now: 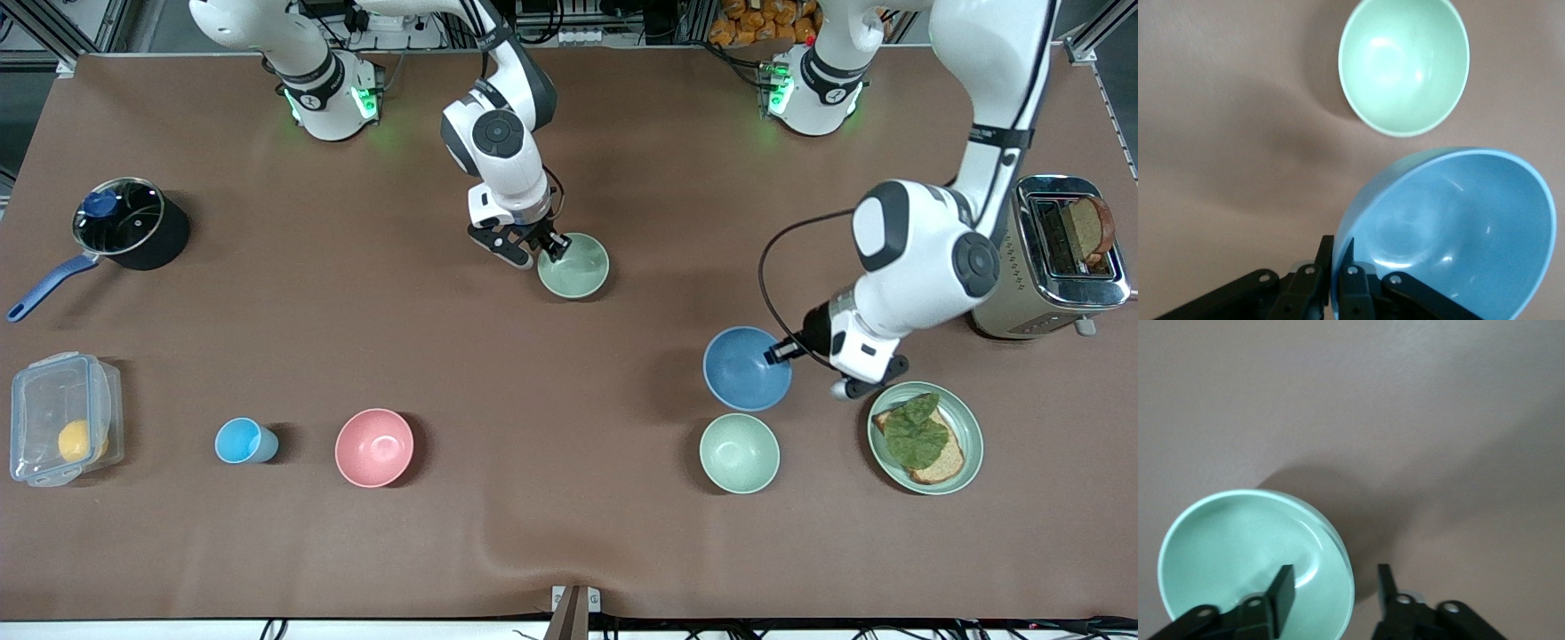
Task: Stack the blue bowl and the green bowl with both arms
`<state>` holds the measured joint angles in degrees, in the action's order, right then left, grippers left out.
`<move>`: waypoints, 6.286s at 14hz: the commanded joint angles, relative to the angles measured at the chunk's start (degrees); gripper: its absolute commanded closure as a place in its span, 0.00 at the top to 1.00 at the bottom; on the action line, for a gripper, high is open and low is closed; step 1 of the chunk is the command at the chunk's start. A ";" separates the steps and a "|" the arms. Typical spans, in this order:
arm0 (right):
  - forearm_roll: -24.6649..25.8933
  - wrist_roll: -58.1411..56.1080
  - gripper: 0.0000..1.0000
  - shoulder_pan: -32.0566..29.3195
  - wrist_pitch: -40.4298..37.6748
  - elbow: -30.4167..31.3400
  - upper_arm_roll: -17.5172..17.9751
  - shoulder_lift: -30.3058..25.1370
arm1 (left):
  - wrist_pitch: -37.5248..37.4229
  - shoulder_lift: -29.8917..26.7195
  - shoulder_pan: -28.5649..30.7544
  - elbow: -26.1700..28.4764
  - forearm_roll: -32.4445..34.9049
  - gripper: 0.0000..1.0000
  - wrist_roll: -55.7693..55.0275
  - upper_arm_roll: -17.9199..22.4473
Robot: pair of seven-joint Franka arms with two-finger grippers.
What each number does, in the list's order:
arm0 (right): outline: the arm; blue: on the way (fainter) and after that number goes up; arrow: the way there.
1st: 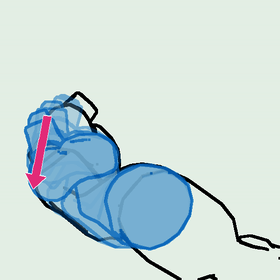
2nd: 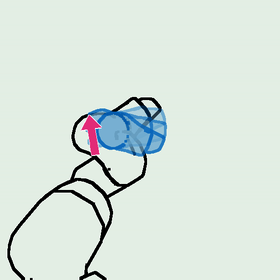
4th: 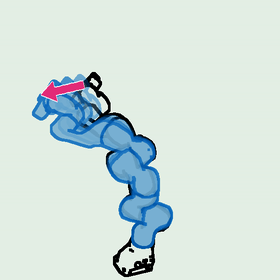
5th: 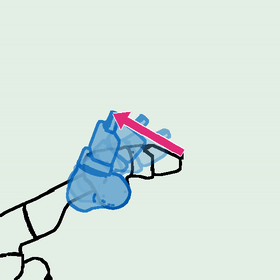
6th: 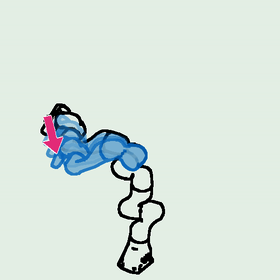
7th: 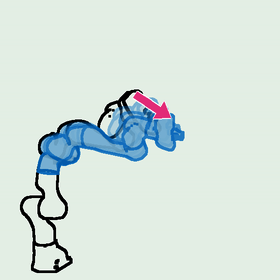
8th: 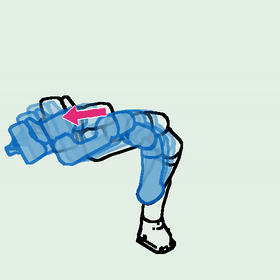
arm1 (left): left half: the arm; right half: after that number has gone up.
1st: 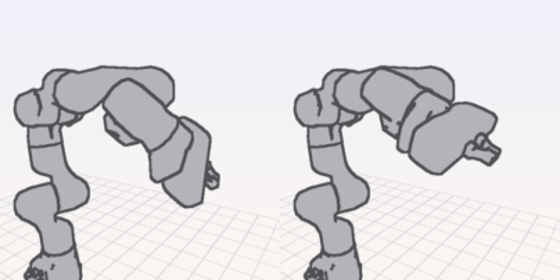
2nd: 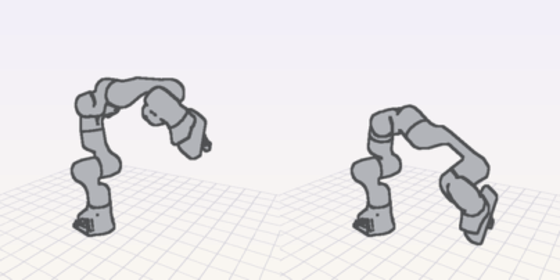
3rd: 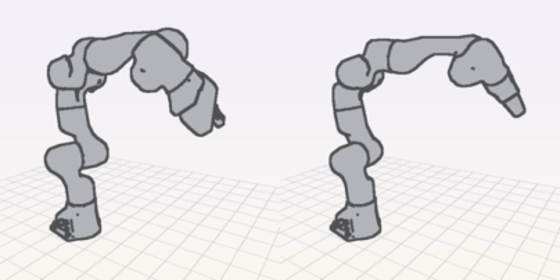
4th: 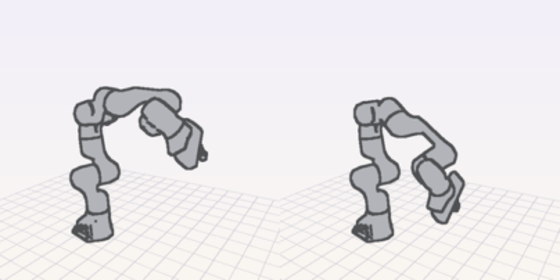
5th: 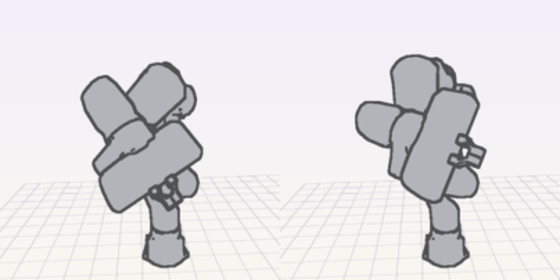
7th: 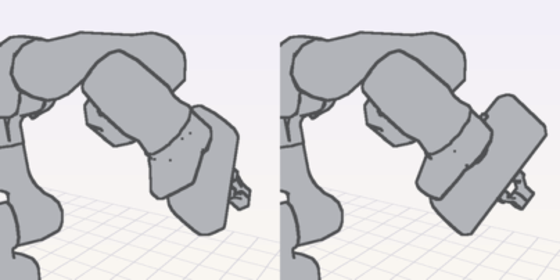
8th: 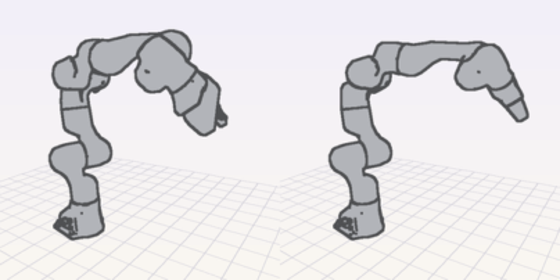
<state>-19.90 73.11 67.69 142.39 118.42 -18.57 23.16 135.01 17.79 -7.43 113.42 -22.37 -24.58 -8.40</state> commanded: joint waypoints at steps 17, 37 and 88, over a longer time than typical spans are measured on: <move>-35.47 1.15 1.00 -10.21 -6.07 -4.77 -1.47 8.39 | 8.33 -0.74 -17.96 11.21 -0.92 0.00 -19.72 -11.28; -38.29 -2.52 1.00 -10.56 -8.16 -4.77 -1.91 7.87 | 2.12 2.26 -18.42 1.47 6.15 1.00 -24.20 -8.57; 17.79 -56.32 1.00 -69.80 -57.66 -32.46 20.94 -30.63 | -51.17 -16.65 2.51 -28.52 23.43 1.00 24.67 5.15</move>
<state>-3.20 17.42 0.26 84.73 85.35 0.93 -6.35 85.05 1.35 -4.60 85.75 2.27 -1.13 -3.90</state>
